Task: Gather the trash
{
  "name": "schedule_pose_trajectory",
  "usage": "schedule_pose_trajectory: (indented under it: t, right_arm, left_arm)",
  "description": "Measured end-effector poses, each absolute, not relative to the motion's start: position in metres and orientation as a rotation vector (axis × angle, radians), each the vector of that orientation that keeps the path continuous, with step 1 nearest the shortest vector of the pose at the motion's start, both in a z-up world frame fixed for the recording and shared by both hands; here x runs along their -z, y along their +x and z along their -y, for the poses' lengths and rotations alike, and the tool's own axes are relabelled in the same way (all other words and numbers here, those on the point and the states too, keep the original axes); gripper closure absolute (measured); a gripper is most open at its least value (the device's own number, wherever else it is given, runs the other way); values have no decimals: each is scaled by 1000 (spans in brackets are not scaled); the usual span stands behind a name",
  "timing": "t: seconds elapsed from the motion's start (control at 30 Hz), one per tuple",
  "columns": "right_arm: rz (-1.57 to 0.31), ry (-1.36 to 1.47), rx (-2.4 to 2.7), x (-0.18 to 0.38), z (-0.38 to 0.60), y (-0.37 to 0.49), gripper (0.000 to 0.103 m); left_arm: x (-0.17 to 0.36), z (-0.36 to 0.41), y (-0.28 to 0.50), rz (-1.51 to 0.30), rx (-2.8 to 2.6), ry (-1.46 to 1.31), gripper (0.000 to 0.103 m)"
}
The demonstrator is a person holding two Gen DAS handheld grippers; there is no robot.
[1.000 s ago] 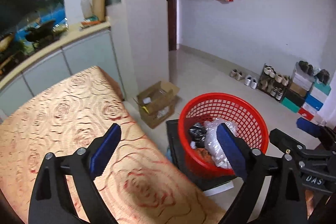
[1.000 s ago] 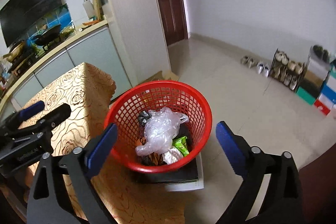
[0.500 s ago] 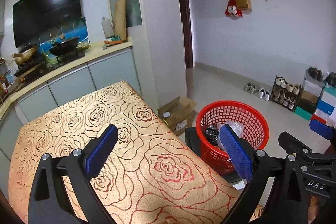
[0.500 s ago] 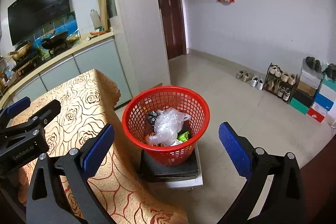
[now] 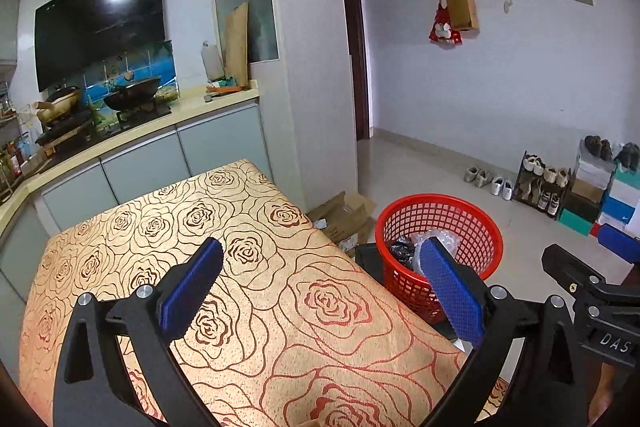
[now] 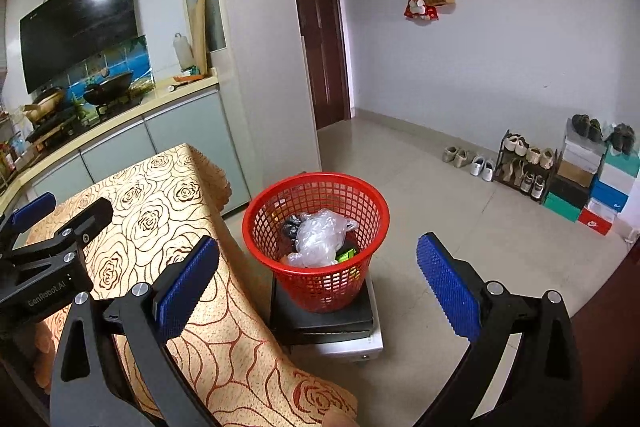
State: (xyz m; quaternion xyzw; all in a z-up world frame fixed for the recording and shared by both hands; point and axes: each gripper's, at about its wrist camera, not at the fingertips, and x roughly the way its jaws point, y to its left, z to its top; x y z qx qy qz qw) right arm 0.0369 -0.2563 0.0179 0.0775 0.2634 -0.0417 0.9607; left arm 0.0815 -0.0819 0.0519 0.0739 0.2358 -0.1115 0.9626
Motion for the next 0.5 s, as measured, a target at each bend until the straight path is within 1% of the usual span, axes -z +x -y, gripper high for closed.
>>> schedule_pose_trajectory:
  t: [0.5]
  right_arm:
    - [-520,142,63,-22,249,29,7]
  left_arm:
    - [-57,68,73,-462,186,108,8]
